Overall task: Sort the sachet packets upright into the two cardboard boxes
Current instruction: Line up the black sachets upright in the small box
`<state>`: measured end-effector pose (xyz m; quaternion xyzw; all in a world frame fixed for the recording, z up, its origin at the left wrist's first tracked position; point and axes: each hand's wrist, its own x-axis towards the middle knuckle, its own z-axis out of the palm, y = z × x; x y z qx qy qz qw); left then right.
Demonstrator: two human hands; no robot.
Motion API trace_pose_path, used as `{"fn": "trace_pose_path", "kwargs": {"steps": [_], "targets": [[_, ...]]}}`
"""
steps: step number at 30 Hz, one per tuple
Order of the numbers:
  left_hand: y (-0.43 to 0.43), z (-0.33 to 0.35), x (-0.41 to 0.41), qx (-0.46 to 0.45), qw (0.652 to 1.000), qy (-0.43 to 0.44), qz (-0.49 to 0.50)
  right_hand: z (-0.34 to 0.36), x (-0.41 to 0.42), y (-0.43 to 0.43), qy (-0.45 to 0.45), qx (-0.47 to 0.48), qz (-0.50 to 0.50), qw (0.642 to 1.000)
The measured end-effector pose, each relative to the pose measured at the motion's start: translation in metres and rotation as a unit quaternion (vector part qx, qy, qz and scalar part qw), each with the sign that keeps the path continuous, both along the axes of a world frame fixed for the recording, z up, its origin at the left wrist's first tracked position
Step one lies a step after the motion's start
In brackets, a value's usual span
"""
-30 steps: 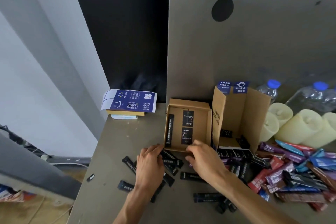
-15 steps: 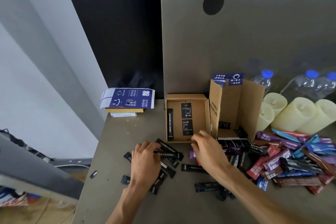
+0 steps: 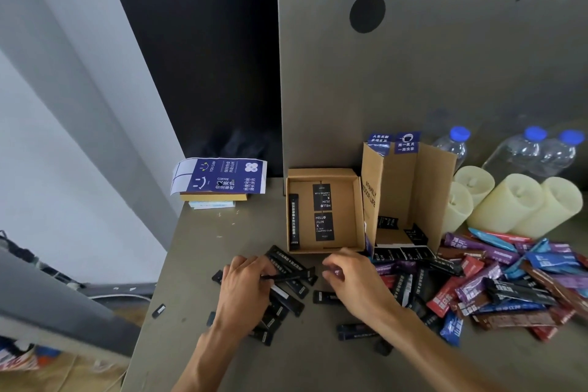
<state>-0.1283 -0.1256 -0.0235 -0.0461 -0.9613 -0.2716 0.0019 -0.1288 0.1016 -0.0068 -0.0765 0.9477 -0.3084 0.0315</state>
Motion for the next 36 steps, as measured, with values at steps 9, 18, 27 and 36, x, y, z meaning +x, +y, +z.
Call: {"fn": "trace_pose_path", "kwargs": {"steps": [9,18,27,36], "targets": [[0.016,0.038,0.001,0.09,0.994,0.029,-0.049,0.024,0.0,-0.01,-0.021,0.001,0.082,0.996],[0.035,0.021,-0.025,0.165,0.98,-0.114,0.009,0.027,-0.06,-0.01,-0.061,-0.095,-0.091,0.989],[0.04,0.008,-0.031,0.19,0.972,-0.129,0.04,0.006,-0.102,-0.027,-0.147,-0.075,-0.121,0.979],[0.038,0.005,-0.033,0.207,0.968,-0.138,0.037,0.006,-0.106,-0.029,-0.156,-0.044,-0.084,0.983]]}}
